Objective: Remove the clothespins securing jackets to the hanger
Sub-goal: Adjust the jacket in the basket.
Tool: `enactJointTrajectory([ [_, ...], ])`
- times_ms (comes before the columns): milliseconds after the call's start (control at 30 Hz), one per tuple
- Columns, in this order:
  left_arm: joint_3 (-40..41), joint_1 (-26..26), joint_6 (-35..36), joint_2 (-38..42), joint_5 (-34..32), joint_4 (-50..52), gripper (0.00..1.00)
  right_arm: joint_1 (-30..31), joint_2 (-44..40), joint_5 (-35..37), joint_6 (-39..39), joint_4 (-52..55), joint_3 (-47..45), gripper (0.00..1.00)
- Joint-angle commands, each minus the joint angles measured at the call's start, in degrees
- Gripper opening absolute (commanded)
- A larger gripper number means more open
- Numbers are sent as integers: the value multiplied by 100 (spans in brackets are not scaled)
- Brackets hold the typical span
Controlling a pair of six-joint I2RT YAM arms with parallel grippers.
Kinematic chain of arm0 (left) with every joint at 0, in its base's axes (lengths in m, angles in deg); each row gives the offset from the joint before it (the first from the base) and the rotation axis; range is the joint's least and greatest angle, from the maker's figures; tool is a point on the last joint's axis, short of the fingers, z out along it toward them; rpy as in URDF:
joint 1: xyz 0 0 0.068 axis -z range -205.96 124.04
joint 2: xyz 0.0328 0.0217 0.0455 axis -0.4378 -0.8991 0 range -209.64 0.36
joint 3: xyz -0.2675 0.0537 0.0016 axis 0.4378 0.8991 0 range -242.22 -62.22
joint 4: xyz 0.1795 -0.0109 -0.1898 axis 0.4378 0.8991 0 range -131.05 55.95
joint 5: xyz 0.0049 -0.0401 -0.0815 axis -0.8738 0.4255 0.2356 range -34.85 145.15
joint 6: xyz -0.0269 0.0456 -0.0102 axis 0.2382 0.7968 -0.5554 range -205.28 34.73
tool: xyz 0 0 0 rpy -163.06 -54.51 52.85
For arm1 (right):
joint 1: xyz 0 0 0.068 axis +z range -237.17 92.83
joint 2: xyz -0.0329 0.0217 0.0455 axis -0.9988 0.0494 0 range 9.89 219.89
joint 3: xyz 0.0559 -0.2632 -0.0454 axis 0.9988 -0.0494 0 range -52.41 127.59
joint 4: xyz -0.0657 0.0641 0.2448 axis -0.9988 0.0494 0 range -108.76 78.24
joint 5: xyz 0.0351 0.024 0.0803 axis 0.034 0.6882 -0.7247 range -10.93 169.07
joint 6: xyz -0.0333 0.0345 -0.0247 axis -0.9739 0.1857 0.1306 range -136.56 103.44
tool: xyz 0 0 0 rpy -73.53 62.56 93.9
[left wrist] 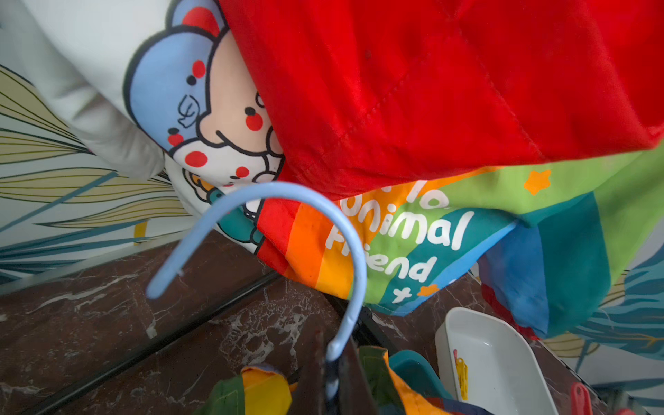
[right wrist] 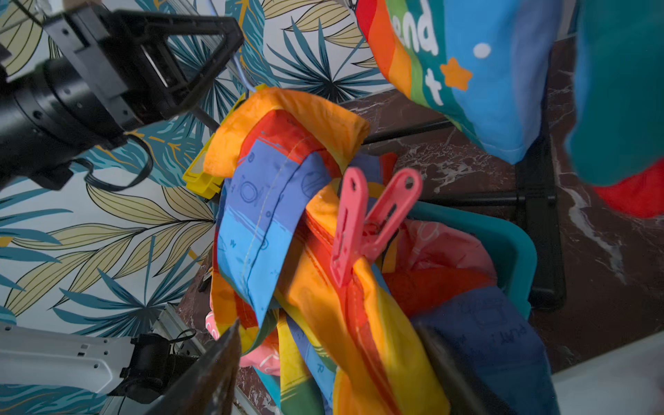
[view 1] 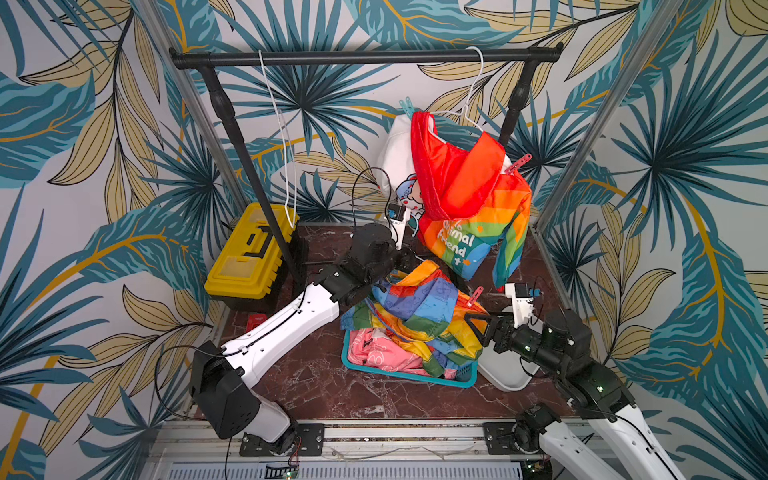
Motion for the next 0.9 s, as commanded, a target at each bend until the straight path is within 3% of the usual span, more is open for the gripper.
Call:
enactJointTrajectory([
  [0, 436, 144, 244, 334, -929, -648, 0, 0, 62, 441, 186, 661, 438, 82],
  [100, 857, 244, 240, 563, -1208, -941, 0, -11, 369, 409, 387, 921, 610, 84],
  [233, 1430, 401, 287, 802, -1621, -1352, 0, -126, 429, 300, 710, 1031, 610, 72],
  [367, 1602, 397, 273, 819, -1943, -1569, 0, -141, 644, 174, 709, 1407, 791, 40],
  [467, 1638, 397, 325, 783, -2073, -1829, 0, -143, 737, -29, 652, 1522, 578, 26],
  [667, 1428, 397, 367, 585, -2015, -1980, 0, -141, 831, -397, 821, 1092, 66, 28],
  [867, 1648, 414, 221, 621, -1835, -2085, 0, -141, 1546, -529, 1008, 55, -300, 27],
])
